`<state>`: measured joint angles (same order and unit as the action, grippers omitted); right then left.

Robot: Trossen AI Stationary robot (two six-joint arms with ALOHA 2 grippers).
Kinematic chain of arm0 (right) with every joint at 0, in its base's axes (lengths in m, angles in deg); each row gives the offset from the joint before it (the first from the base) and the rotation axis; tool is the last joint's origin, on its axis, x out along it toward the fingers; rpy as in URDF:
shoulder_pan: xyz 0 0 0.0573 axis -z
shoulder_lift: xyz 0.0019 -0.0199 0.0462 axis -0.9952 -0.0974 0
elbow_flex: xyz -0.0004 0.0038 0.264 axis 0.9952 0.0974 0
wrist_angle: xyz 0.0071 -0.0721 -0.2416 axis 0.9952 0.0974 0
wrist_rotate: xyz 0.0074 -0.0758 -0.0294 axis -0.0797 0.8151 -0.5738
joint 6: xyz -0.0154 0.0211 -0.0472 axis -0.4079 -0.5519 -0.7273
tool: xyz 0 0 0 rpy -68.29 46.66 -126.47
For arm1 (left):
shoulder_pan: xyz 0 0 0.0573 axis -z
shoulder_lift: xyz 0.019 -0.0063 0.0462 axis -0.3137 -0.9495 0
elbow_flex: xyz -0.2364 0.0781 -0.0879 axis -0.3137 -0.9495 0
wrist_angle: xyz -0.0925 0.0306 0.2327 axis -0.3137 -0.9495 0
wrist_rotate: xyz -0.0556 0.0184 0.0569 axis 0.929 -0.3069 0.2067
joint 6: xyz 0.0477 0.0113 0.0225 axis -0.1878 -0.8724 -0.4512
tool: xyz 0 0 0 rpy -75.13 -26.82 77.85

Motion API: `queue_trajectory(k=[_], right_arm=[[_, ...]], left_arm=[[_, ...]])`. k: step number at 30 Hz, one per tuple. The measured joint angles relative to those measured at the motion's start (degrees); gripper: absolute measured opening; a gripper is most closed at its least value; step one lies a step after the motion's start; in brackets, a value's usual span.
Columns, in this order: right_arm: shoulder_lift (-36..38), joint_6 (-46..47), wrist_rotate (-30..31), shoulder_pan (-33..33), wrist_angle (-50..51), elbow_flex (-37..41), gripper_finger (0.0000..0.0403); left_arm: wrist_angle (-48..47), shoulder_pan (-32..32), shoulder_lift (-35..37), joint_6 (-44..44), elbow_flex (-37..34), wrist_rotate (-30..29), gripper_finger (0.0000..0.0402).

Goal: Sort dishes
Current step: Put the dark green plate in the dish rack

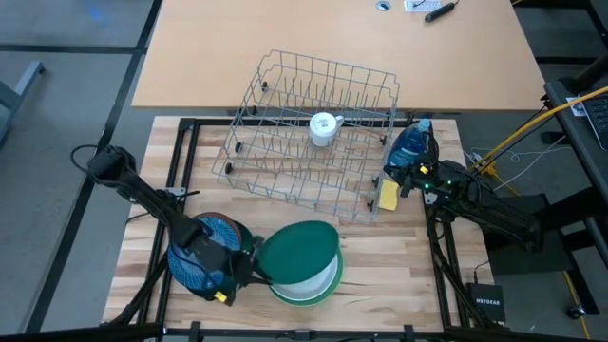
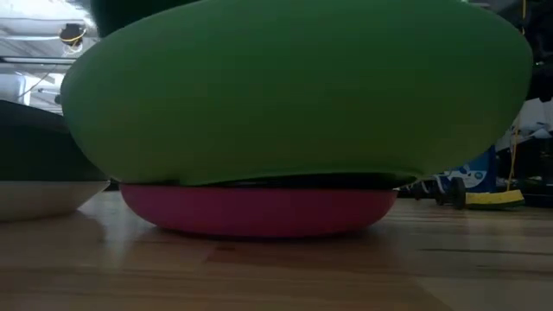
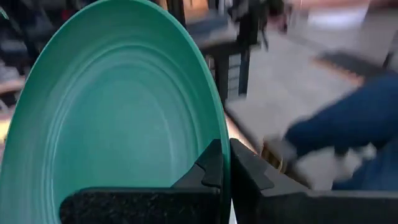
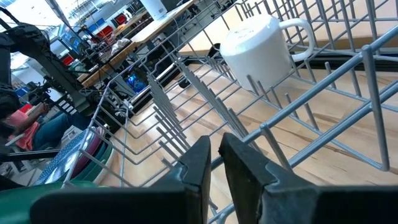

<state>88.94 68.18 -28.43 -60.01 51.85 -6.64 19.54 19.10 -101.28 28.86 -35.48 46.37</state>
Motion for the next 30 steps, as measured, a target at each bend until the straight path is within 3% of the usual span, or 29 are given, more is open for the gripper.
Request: queue_trajectory(k=[13,30], right_arm=[[0.0,-0.6,0.0,0.0,-0.2,0.0,0.0053],[0.0,-2.1,-1.4,0.0,-0.3,0.0,0.0053]], left_arm=[[26.2,-6.3,0.2,3.3,0.0,-0.6,0.0001],[50.8,-28.0,0.2,5.2,0.0,-0.6,0.0001]])
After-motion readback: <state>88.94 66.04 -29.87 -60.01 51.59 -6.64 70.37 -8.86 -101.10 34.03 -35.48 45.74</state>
